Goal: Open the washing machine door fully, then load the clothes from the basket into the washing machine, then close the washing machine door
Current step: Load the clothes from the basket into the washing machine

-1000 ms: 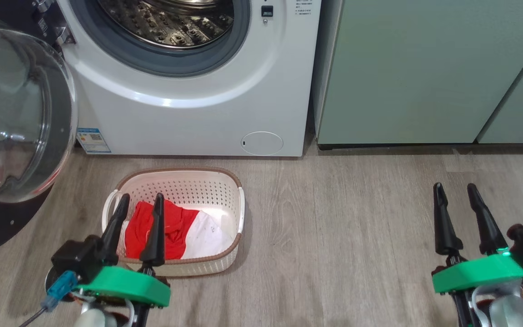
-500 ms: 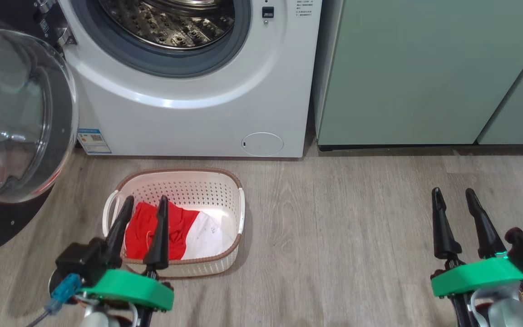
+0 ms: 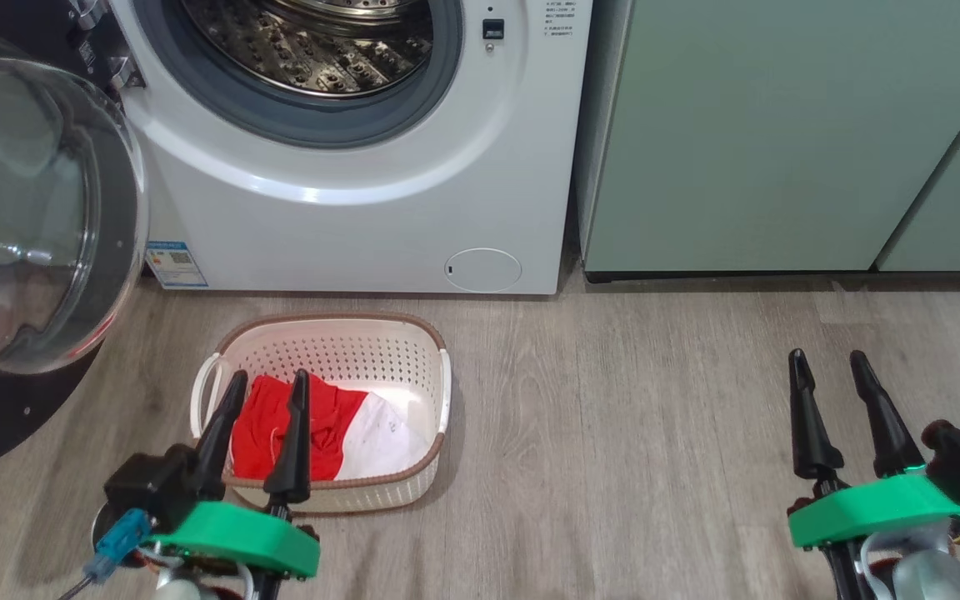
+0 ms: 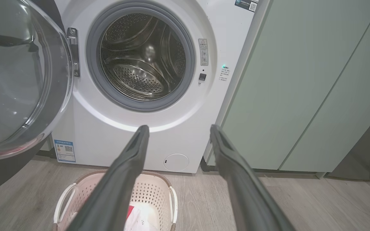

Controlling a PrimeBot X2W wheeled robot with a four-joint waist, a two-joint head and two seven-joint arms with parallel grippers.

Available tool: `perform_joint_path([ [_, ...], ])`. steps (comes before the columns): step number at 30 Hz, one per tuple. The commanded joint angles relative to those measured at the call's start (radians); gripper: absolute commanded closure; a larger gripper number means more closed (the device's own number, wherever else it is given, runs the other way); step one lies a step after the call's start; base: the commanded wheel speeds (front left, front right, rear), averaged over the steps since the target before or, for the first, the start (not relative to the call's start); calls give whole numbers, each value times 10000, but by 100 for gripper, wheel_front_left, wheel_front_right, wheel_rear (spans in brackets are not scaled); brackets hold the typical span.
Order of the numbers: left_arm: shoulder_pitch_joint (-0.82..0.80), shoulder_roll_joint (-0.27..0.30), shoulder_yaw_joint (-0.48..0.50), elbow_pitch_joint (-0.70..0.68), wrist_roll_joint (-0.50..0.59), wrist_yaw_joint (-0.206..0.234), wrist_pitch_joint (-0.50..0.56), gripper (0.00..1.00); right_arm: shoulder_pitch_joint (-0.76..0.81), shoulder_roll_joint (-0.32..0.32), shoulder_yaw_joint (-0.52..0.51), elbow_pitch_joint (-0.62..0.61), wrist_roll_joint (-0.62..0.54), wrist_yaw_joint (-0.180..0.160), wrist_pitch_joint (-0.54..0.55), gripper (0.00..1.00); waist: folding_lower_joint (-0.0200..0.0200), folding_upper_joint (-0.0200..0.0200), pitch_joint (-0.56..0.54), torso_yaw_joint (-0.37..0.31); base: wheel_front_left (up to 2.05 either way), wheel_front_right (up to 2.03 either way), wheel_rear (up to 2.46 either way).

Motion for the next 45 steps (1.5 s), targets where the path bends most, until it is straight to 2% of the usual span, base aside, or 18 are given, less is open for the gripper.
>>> perform_joint_path([
  [1,-342,87,286,-343,86,41,-49,0,-304,-34,295,-279,26,2,-93,0,0,0,-6,2,0,0,0],
  [13,-315,87,235,-631,1,-232,-49,0,-350,-34,306,-225,5,2,-93,0,0,0,37,20,29,-29,0],
  [25,-365,87,230,-590,-72,-228,-49,0,-392,-34,273,-195,12,2,-93,0,0,0,51,120,174,-174,0],
  [31,-384,87,282,-436,-101,227,-49,0,-404,-34,299,-166,24,2,-93,0,0,0,61,154,190,-190,0],
  [45,-364,87,153,-312,216,443,-49,0,-421,-34,337,-288,74,2,-93,0,0,0,65,151,55,-55,0],
])
